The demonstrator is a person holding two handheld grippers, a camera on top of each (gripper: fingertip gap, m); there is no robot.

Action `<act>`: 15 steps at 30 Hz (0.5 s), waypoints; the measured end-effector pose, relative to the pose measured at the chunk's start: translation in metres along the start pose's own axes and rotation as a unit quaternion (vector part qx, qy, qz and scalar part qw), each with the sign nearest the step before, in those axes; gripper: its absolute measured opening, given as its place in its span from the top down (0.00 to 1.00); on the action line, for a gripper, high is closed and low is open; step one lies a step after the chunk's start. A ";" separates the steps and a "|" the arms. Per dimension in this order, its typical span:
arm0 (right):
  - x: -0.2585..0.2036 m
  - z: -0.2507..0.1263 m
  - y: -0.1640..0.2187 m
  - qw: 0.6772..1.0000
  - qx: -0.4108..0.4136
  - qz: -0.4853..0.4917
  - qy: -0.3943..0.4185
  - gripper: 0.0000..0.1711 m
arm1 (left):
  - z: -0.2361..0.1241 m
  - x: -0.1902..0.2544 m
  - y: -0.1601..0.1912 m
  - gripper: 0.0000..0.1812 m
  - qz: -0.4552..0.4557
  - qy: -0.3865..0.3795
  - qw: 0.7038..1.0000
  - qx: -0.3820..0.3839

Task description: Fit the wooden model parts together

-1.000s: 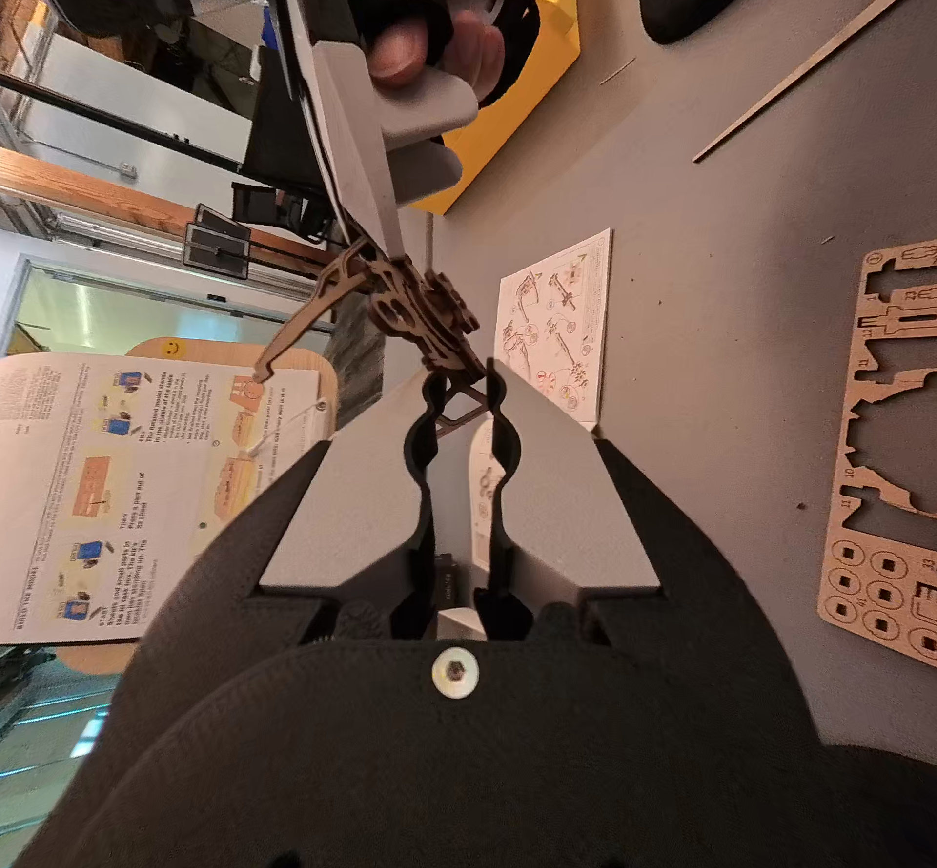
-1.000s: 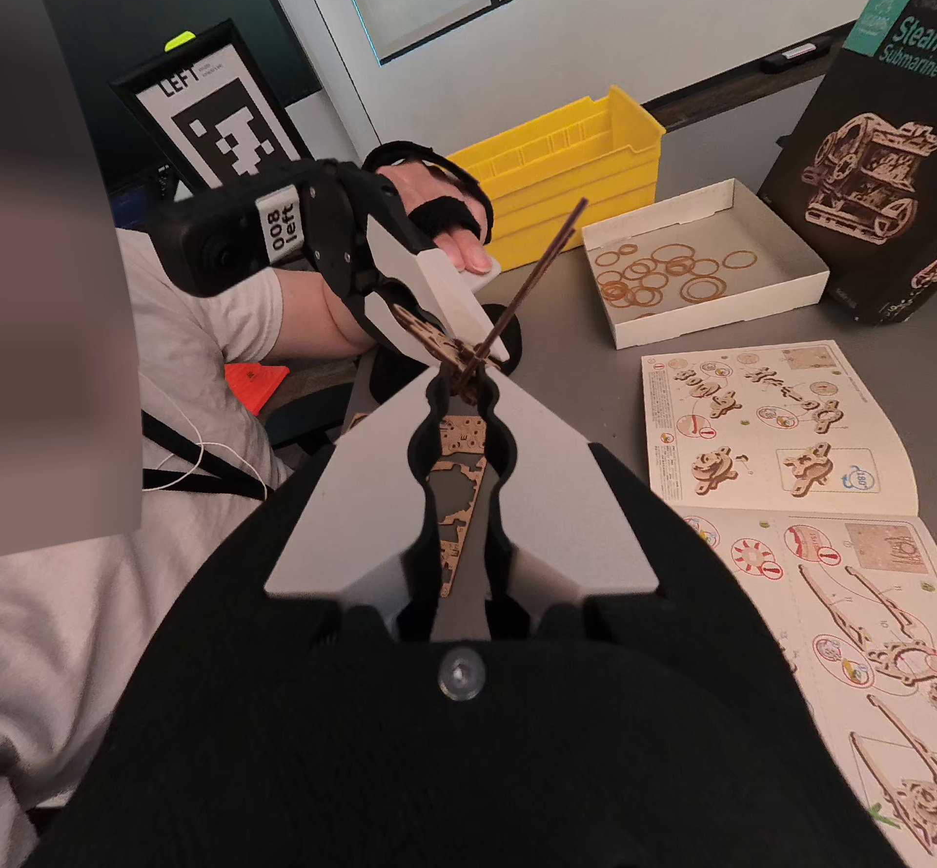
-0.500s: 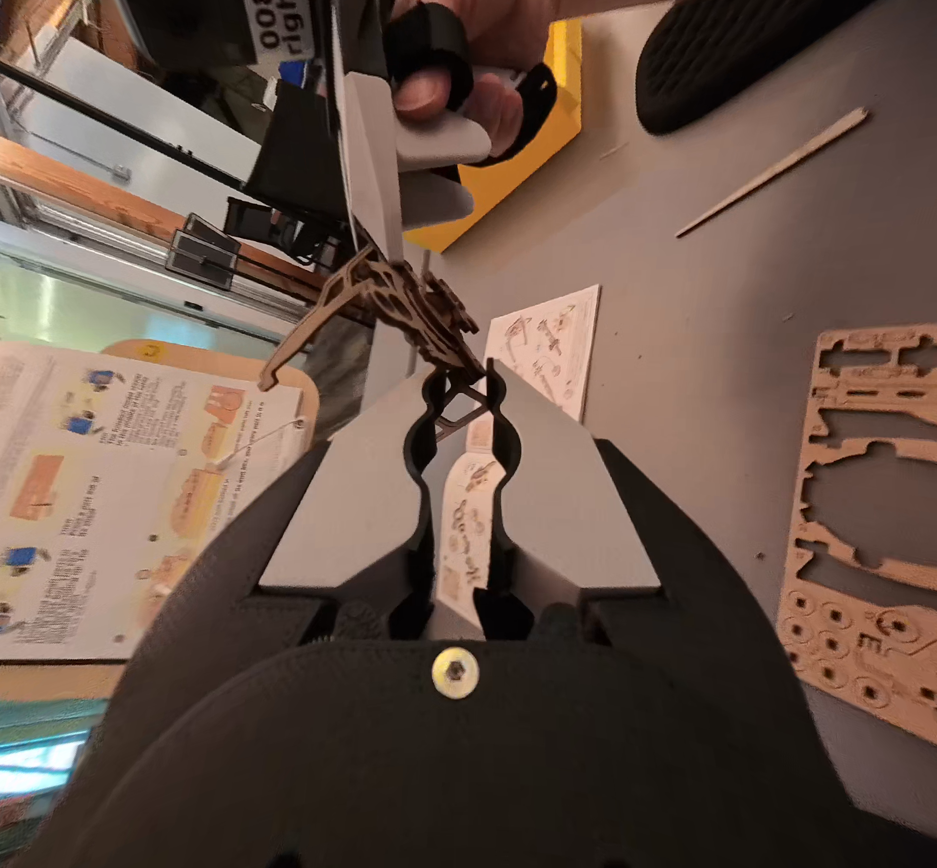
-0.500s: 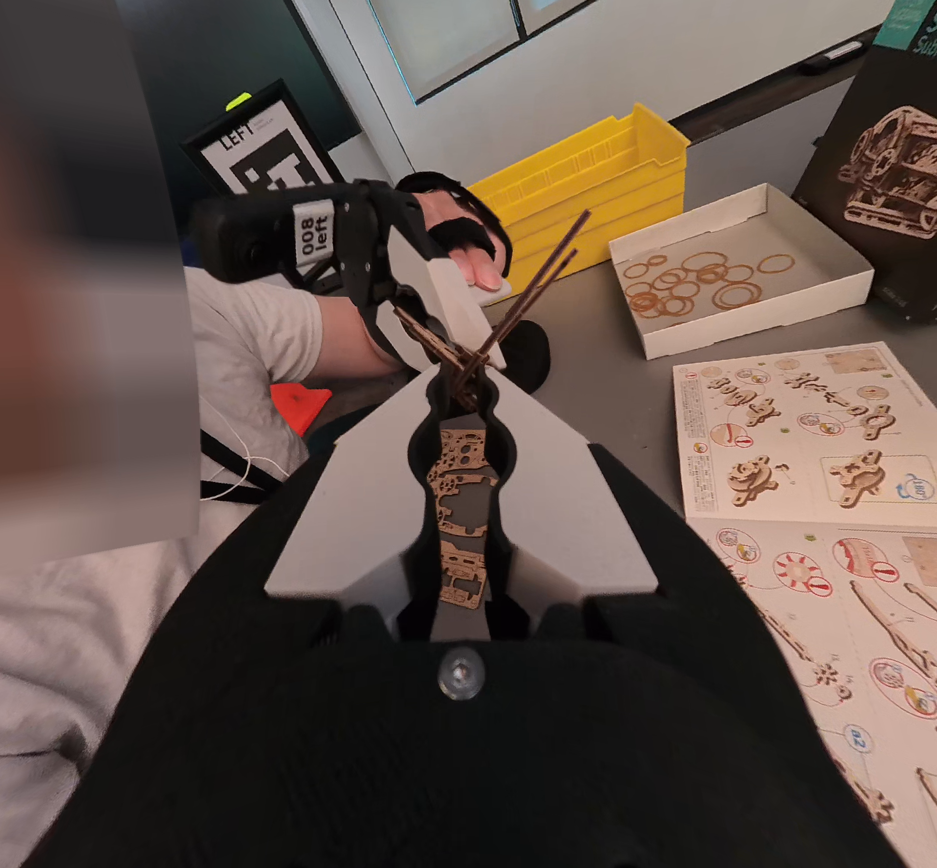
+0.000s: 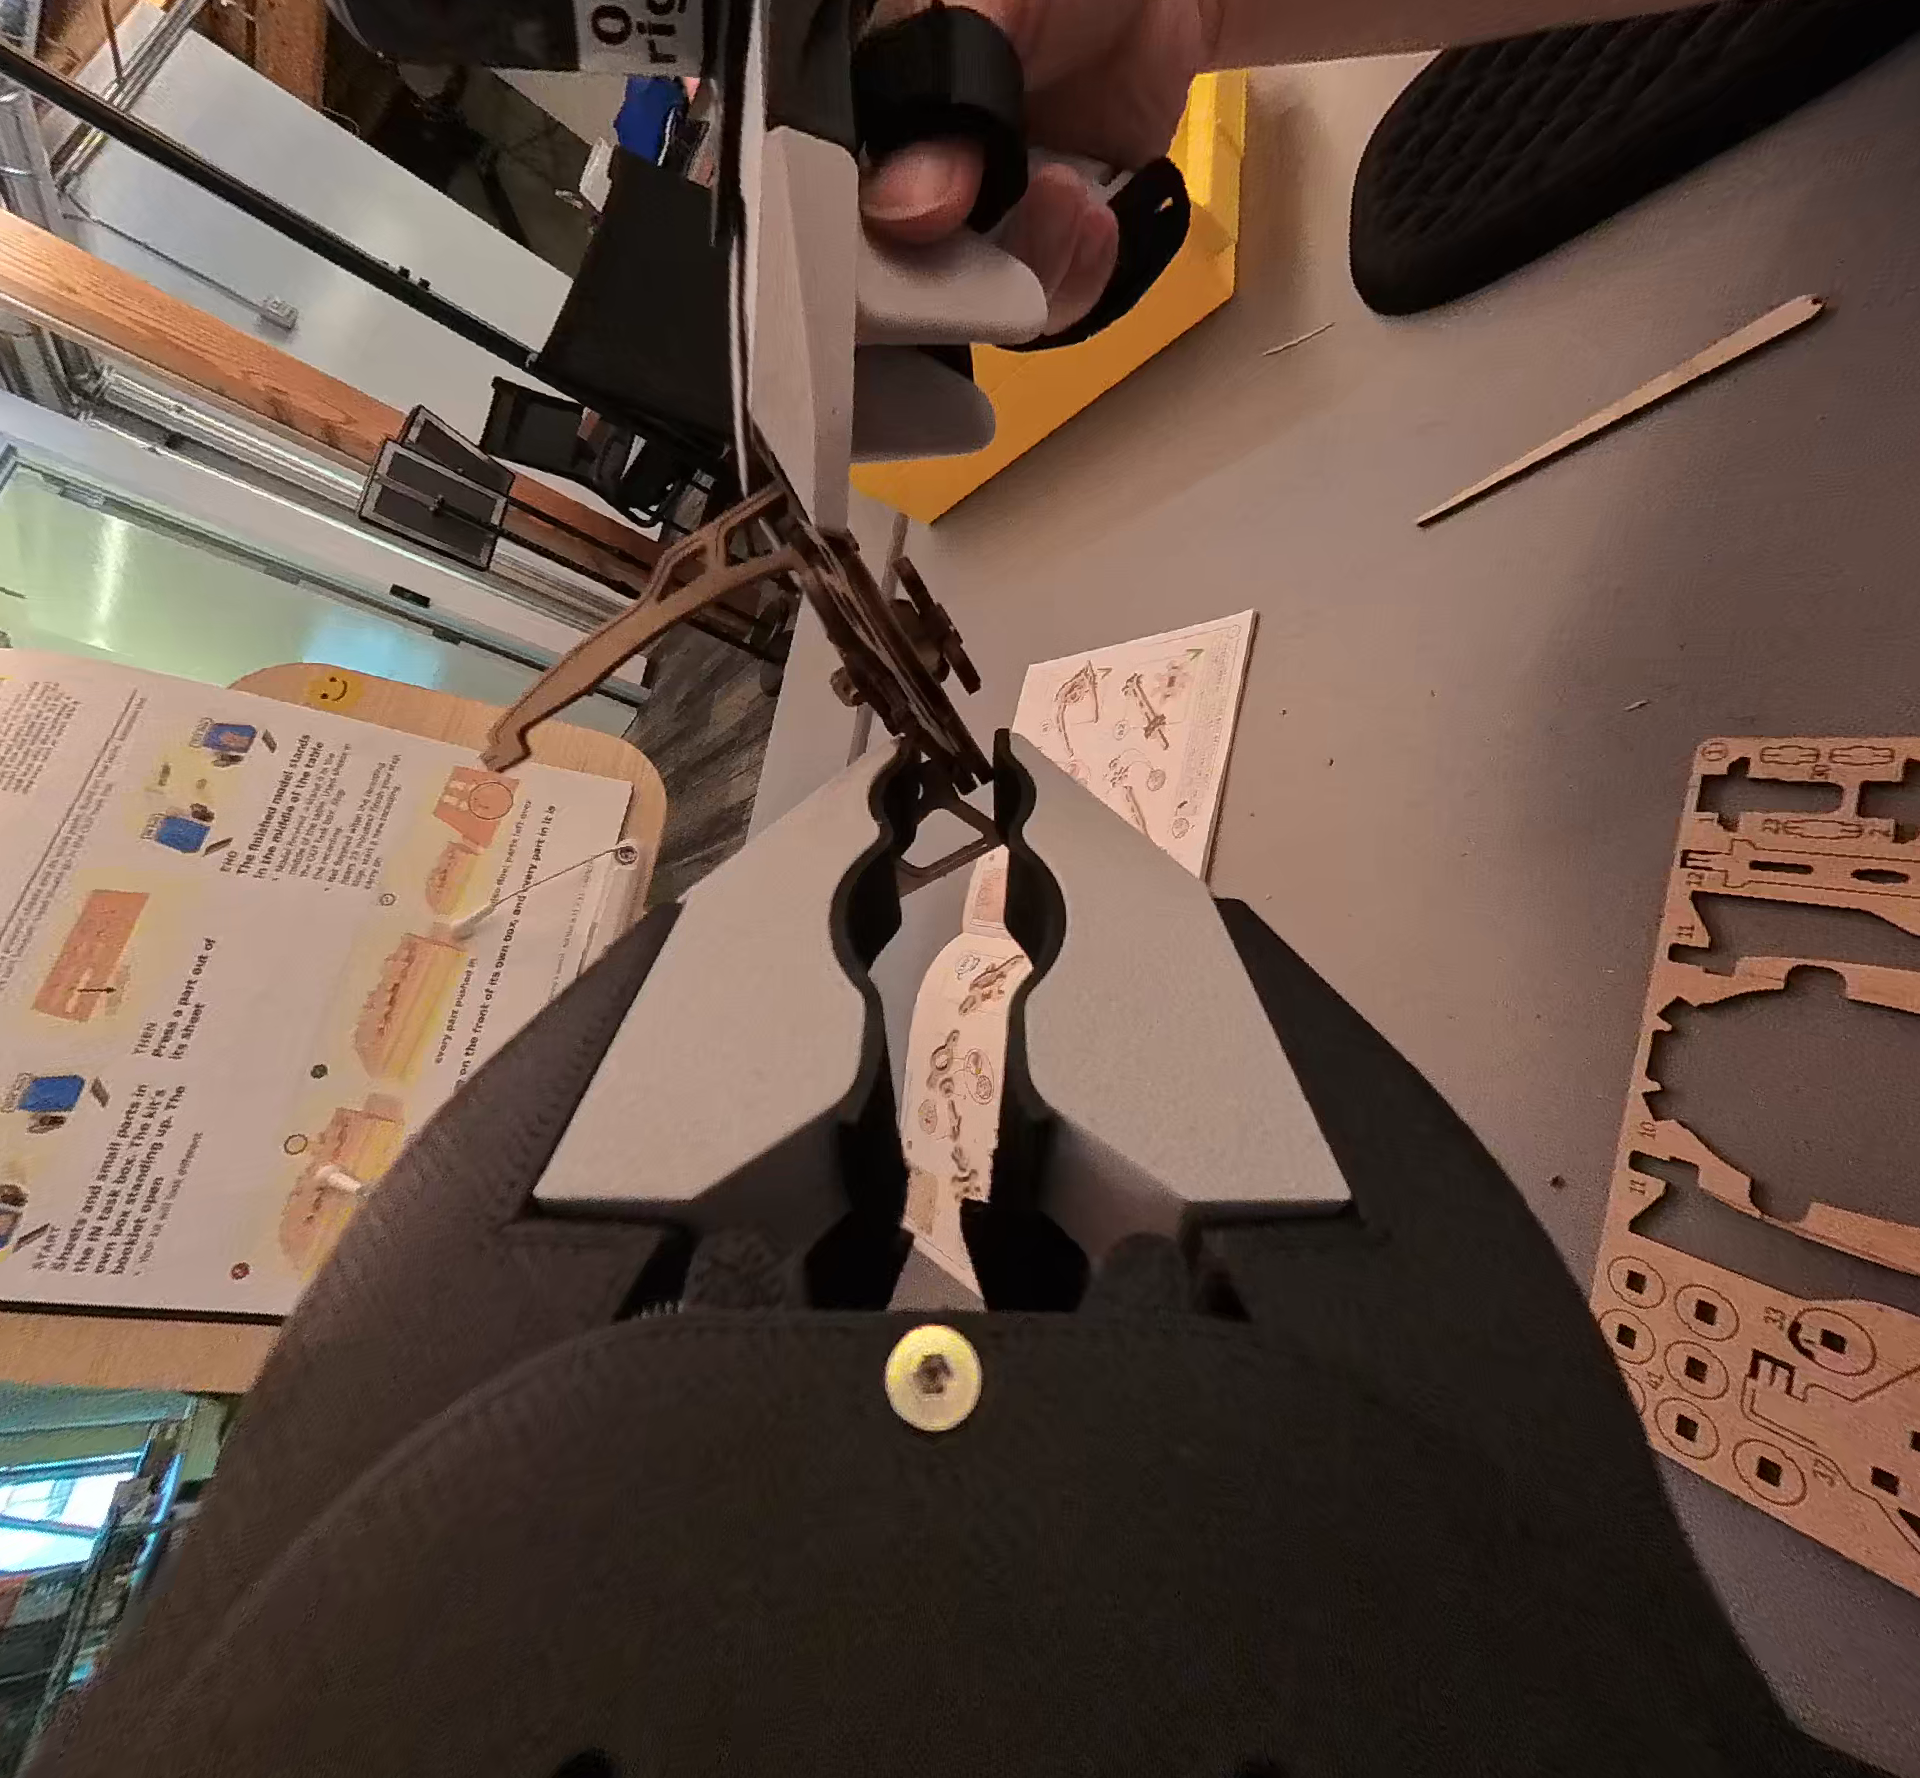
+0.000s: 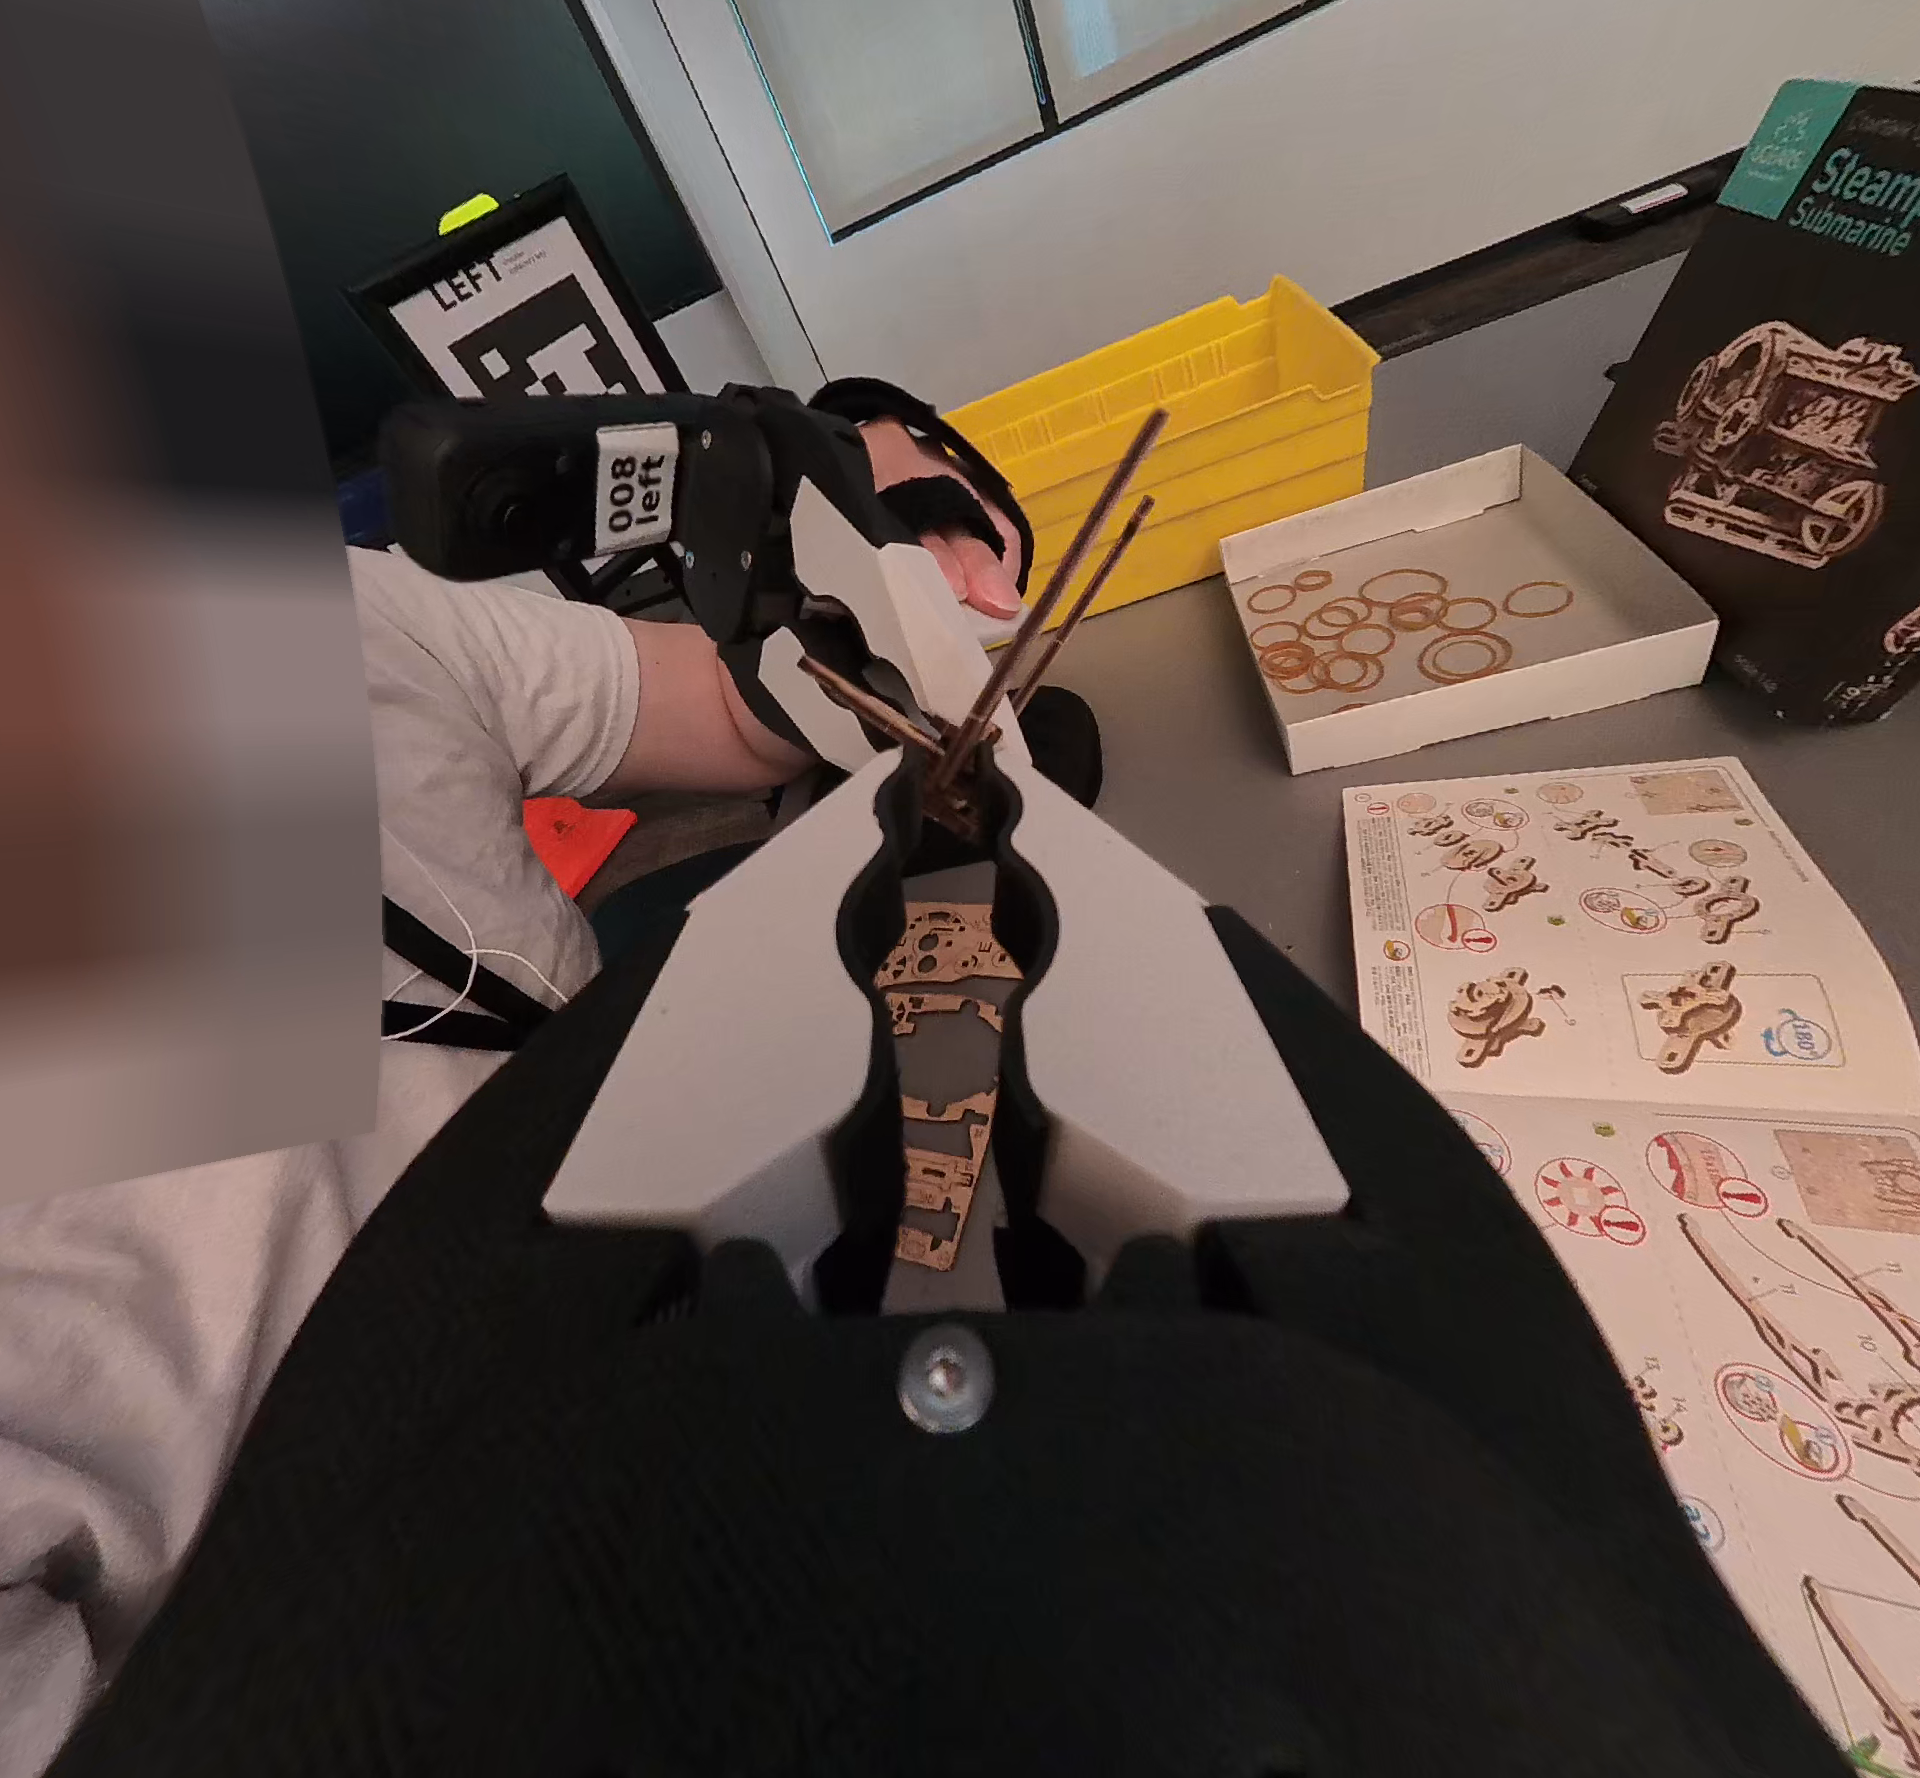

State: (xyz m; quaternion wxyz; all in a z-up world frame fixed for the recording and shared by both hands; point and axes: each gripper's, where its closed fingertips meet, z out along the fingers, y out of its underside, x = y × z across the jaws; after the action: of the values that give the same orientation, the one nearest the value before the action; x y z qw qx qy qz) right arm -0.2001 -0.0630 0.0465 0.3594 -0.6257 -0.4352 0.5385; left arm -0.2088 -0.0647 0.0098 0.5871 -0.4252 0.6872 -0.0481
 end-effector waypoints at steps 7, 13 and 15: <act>0.000 0.001 0.004 1.000 -0.013 -0.006 0.000 0.96 | 0.001 0.007 0.001 0.93 0.016 0.016 1.000 -0.005; -0.002 -0.008 -0.023 0.996 0.084 0.021 -0.029 0.95 | -0.007 -0.012 -0.019 0.93 -0.142 0.014 0.986 0.081; 0.006 -0.012 -0.032 0.993 0.114 0.008 -0.006 0.85 | -0.012 -0.023 -0.024 0.94 -0.205 0.015 0.972 0.116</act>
State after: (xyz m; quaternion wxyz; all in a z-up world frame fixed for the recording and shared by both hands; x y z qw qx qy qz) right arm -0.1930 -0.0458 0.0756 0.4216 -0.5809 -0.3676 0.5913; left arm -0.2074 -0.0702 0.0440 0.6001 -0.4851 0.5834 -0.2534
